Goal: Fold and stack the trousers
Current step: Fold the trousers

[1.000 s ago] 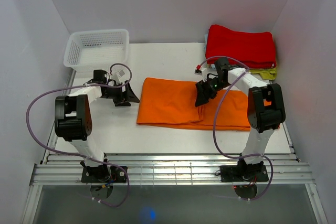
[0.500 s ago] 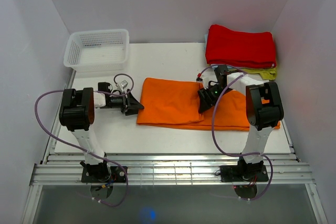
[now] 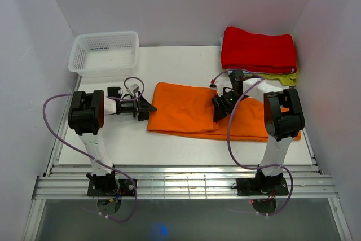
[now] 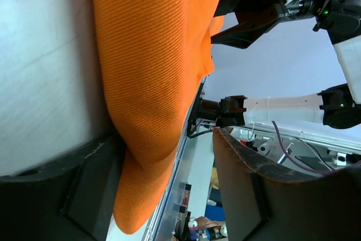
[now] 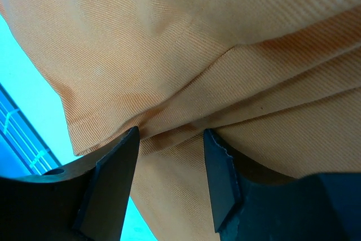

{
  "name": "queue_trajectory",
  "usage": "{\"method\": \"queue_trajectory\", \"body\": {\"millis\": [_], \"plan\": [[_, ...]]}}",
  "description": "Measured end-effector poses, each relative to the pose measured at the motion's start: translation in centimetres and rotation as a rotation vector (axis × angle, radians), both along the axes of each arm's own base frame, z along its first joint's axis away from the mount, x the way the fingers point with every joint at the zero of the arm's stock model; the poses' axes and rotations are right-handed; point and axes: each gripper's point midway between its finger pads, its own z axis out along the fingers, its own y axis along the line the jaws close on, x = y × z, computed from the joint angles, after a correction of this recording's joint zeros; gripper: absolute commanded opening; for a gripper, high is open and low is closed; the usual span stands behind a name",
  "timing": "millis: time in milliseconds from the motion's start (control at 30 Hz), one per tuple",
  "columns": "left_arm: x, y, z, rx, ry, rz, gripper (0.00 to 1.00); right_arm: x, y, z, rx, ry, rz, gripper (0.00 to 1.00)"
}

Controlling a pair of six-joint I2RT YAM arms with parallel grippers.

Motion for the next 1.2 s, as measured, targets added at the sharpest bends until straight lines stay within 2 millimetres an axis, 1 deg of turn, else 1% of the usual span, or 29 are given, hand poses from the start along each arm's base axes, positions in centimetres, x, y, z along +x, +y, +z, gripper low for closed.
{"method": "queue_trajectory", "body": {"millis": [67, 100, 167, 200, 267, 300, 333, 433, 567, 633, 733, 900, 967, 1100, 1200], "plan": [[0.6, -0.2, 0.2, 0.001, -0.002, 0.005, 0.76, 0.0, 0.0, 0.0, -0.001, -0.001, 0.001, 0.56], [0.9, -0.2, 0.2, 0.003, 0.000, 0.009, 0.74, 0.0, 0.0, 0.0, -0.002, -0.002, 0.001, 0.56], [1.2, -0.3, 0.0, 0.009, -0.002, 0.017, 0.63, 0.0, 0.0, 0.0, -0.003, -0.002, 0.001, 0.56], [1.4, -0.2, -0.3, 0.018, -0.003, 0.023, 0.46, 0.0, 0.0, 0.0, -0.002, -0.002, 0.001, 0.57], [1.8, -0.1, -1.3, 0.043, 0.002, 0.040, 0.27, 0.0, 0.0, 0.0, -0.002, -0.002, 0.002, 0.58], [1.9, 0.0, -2.0, 0.053, -0.010, 0.042, 0.07, 0.0, 0.1, 0.1, -0.002, -0.001, 0.002, 0.61], [2.1, 0.0, -2.1, 0.059, -0.029, 0.042, 0.00, 0.0, 0.1, 0.1, 0.000, 0.002, 0.002, 0.63], [2.2, 0.2, -2.1, 0.064, -0.034, 0.049, 0.00, -0.1, 0.1, 0.3, -0.007, 0.008, 0.005, 0.68], [2.0, 1.2, -1.7, 0.091, -0.032, 0.072, 0.00, -0.3, 0.0, 0.5, -0.013, 0.009, 0.010, 0.73], [1.8, 2.3, -1.1, 0.112, -0.032, 0.091, 0.00, -0.4, -0.4, 0.8, -0.021, 0.010, 0.004, 0.76], [1.8, 5.2, 0.4, 0.164, -0.060, 0.147, 0.00, 0.0, -1.9, 1.3, -0.038, 0.003, -0.025, 0.79], [3.1, 10.5, 4.1, 0.312, -0.156, 0.236, 0.00, 1.3, -5.3, 3.0, -0.047, -0.021, -0.125, 0.82], [3.4, 12.1, 5.7, 0.396, -0.205, 0.254, 0.00, 1.8, -6.7, 4.0, -0.043, -0.037, -0.169, 0.82], [3.2, 13.9, 9.4, 0.554, -0.301, 0.278, 0.00, 2.2, -9.7, 5.5, -0.036, -0.056, -0.259, 0.82], [3.0, 14.6, 13.2, 0.654, -0.406, 0.300, 0.00, 2.4, -12.3, 5.9, -0.039, -0.062, -0.330, 0.83]]}}
